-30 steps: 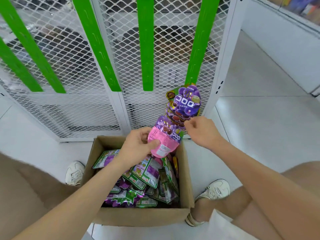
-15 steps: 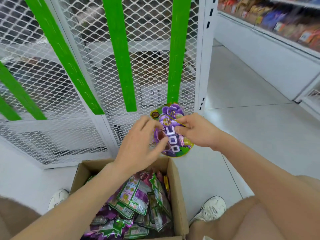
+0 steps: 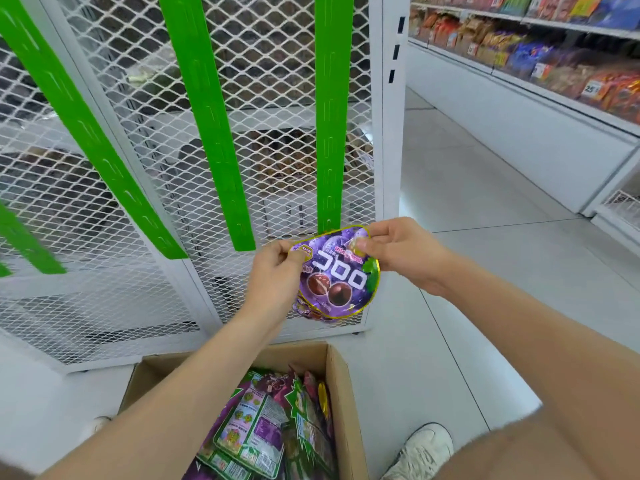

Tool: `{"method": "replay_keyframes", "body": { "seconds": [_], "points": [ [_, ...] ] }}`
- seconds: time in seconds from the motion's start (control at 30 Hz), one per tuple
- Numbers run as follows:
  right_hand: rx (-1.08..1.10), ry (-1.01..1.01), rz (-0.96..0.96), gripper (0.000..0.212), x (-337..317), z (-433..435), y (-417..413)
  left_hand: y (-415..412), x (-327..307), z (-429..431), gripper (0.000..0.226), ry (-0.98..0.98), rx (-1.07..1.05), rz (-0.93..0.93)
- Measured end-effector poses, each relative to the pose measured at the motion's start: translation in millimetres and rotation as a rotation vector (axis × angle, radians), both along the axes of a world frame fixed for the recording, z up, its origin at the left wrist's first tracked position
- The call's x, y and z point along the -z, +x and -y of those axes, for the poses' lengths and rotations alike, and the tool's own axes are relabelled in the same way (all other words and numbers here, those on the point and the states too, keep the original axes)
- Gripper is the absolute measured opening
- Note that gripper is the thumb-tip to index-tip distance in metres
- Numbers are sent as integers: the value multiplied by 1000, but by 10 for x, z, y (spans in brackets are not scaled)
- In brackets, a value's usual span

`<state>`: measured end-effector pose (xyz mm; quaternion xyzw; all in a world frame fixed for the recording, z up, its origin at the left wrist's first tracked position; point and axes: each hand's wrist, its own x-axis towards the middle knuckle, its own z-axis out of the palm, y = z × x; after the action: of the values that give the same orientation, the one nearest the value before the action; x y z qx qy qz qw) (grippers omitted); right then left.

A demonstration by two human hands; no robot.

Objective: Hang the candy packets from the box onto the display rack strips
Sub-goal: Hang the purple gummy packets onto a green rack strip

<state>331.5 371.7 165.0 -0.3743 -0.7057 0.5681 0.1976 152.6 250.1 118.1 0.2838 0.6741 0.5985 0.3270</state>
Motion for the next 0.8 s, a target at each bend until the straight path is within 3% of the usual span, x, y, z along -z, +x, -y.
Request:
{"method": "replay_keyframes", "body": {
  "seconds": [0.1, 0.2, 0.3, 0.47, 0.8],
  "points": [
    [59, 198, 56, 15, 20, -71, -127, -30, -136, -127, 9, -97, -39, -376],
    [177, 367, 31, 14, -37, -141, -318, -82, -367, -347, 37, 29, 46, -484],
    [253, 404, -34, 12, -63, -217, -439, -94, -540, -553, 30, 78, 178, -356],
    [276, 404, -11, 12, -27, -242, -546, -153, -551, -654, 17, 84, 186, -161],
    [367, 336, 50, 40, -79, -183, -493, -175, -559, -656, 20, 0, 260, -86]
  ]
}}
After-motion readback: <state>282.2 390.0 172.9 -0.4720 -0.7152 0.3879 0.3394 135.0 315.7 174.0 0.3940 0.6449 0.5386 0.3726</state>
